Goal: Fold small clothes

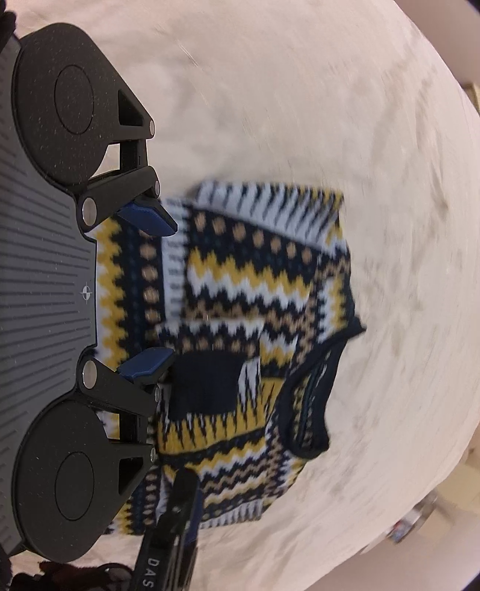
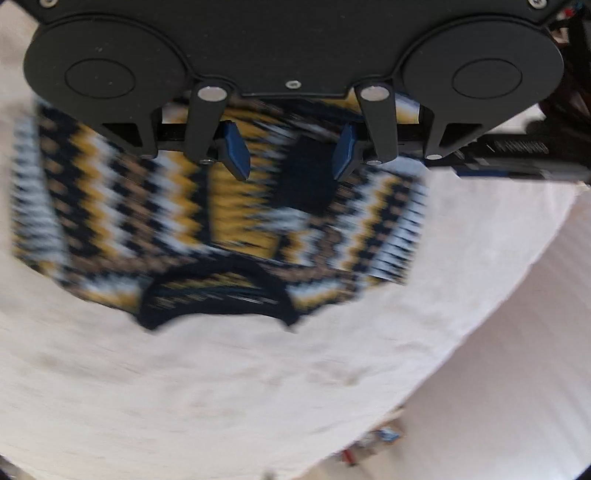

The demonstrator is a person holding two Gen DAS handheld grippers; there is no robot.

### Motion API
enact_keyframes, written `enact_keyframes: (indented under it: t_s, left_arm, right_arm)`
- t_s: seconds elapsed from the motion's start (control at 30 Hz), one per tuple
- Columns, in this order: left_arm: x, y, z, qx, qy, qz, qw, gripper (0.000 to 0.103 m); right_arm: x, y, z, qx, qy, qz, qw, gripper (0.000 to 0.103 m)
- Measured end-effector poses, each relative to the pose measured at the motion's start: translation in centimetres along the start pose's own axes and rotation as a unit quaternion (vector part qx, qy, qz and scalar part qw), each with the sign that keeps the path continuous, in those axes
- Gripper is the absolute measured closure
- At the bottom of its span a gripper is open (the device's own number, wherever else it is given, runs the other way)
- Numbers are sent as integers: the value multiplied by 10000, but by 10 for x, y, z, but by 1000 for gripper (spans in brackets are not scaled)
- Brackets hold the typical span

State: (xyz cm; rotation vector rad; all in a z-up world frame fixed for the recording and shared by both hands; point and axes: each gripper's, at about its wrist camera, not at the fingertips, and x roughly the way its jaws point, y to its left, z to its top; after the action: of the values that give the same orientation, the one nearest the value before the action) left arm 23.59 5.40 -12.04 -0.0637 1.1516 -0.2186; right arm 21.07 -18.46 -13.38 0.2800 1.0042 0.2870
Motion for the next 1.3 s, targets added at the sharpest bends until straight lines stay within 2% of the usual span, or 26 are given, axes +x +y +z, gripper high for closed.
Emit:
enact_keyframes:
  t_s: [0.17, 0.3, 0.53, 0.6, 0.77, 0.9, 1.03, 1.17, 1.3]
  left_arm:
    - [21, -33, 3, 546, 72, 33, 9985, 38]
    - [38, -61, -1, 1031, 75, 84, 9946, 38]
    - [65, -97, -19, 2192, 89, 348, 9750, 37]
    - [69, -96, -19, 2284, 80, 478, 9724, 37]
    - [62, -59, -4, 1483, -73, 850, 9853, 37]
    - [59, -15, 5, 689, 60, 1153, 9909, 37]
    - [56, 15, 9, 151, 125, 817, 9965, 38]
    - [57, 25, 9, 40, 116, 520, 9986, 38]
    - [63, 25, 10, 52, 121, 442, 9989, 38]
  right_arm:
    - [-16, -35, -17, 503, 74, -347, 9981, 45]
    - [-25, -52, -24, 731, 114, -462, 9962, 45]
    - [-21, -66, -25, 950, 203, -491, 9941, 45]
    - [-20, -67, -24, 957, 210, -463, 9941, 45]
    - [-16, -67, -18, 869, 202, -401, 9952, 45]
    - [-12, -67, -17, 867, 236, -367, 9953, 45]
    - [-8, -66, -18, 871, 295, -339, 9952, 45]
    - [-5, -65, -18, 849, 343, -315, 9953, 45]
    - [-4, -63, -17, 825, 363, -312, 9954, 45]
